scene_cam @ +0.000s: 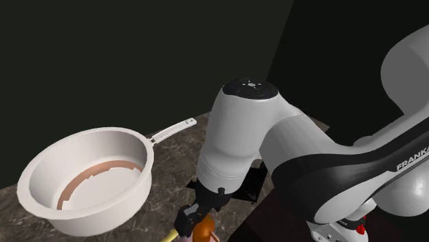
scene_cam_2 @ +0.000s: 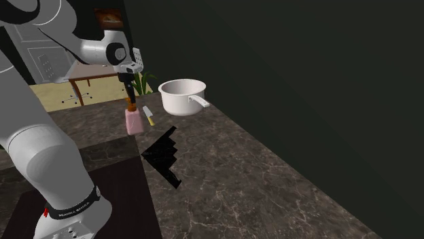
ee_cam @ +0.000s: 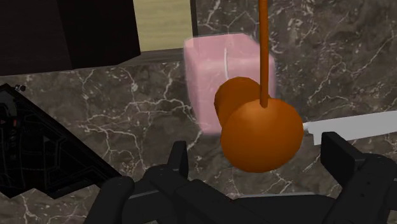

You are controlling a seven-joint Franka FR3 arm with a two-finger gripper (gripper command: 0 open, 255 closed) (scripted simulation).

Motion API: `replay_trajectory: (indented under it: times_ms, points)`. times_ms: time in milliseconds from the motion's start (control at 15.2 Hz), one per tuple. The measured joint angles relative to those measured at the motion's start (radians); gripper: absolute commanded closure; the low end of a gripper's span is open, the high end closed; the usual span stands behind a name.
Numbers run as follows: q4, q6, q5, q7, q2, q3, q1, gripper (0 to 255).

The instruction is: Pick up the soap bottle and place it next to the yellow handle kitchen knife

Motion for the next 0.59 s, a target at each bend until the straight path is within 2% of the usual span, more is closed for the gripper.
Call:
replay_trajectory:
  times_ms: [264, 594]
  points:
    - [0.04, -0.1, 0.035, -0.025, -0.068, -0.017, 0.002, 0]
    - [0.048, -0.117, 0.039, -0.03, -0.076, -0.02, 0.002, 0]
